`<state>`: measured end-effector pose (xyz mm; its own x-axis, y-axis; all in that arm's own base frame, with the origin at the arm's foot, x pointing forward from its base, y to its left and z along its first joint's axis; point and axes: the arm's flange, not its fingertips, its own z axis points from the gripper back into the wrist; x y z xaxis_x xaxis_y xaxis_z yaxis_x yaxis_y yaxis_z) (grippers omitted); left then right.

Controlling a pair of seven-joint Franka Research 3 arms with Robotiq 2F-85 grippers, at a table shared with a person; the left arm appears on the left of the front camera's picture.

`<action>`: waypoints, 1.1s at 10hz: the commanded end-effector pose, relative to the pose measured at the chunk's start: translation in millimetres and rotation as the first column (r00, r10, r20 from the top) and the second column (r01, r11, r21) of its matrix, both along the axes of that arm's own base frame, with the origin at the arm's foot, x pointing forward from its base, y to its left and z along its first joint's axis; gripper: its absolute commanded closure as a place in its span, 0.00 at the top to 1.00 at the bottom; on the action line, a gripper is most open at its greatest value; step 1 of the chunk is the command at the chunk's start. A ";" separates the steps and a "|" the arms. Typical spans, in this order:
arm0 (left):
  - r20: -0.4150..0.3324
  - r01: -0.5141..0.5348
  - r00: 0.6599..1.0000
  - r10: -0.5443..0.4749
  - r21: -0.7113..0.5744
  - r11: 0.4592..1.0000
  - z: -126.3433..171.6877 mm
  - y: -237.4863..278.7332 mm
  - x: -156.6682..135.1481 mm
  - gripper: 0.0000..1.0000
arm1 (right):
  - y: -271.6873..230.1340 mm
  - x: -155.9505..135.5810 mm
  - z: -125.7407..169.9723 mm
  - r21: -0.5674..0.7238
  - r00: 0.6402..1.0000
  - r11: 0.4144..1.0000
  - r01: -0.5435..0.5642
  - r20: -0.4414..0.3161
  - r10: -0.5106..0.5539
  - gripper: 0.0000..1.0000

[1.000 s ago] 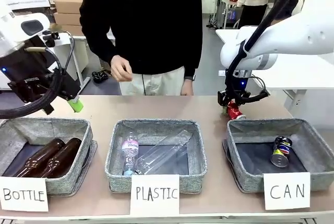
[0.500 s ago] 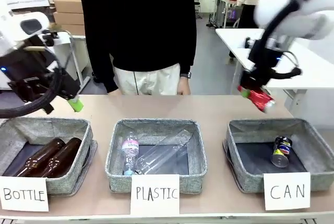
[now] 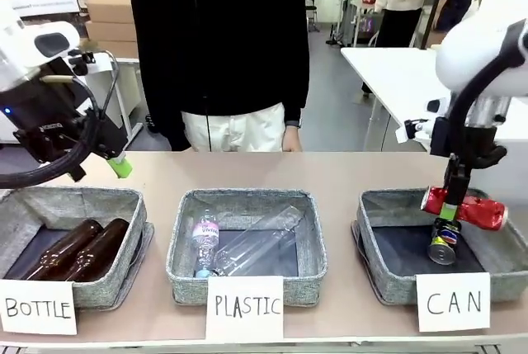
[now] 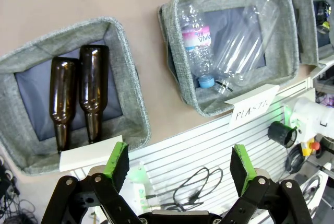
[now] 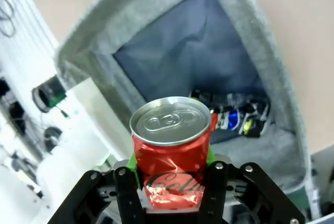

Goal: Sort the can waste into the basket.
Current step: Pick up the can waste from the table and place it in the right Fabric basket.

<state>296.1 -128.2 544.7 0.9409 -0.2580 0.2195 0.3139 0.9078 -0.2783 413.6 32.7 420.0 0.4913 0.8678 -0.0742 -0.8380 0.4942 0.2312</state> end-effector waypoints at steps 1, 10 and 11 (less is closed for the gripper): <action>0.010 0.011 1.000 -0.011 -0.010 1.000 -0.7 1.6 0.3 1.00 | -13.3 -5.3 1.6 0.101 0.999 0.995 -0.009 0.048 0.004 0.00; 0.010 0.011 1.000 -0.011 -0.010 1.000 -0.7 1.6 0.3 1.00 | -17.6 9.1 6.5 0.149 0.998 0.989 0.022 0.049 -0.029 1.00; 0.010 0.011 1.000 -0.011 -0.010 1.000 -0.7 1.6 0.3 1.00 | -17.5 10.6 7.2 0.151 0.998 0.988 0.022 0.050 -0.030 1.00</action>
<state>296.1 -128.2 544.7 0.9409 -0.2580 0.2194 0.3138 0.9078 -0.2783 418.2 18.4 425.0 0.5301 0.8468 0.0429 -0.8266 0.5048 0.2487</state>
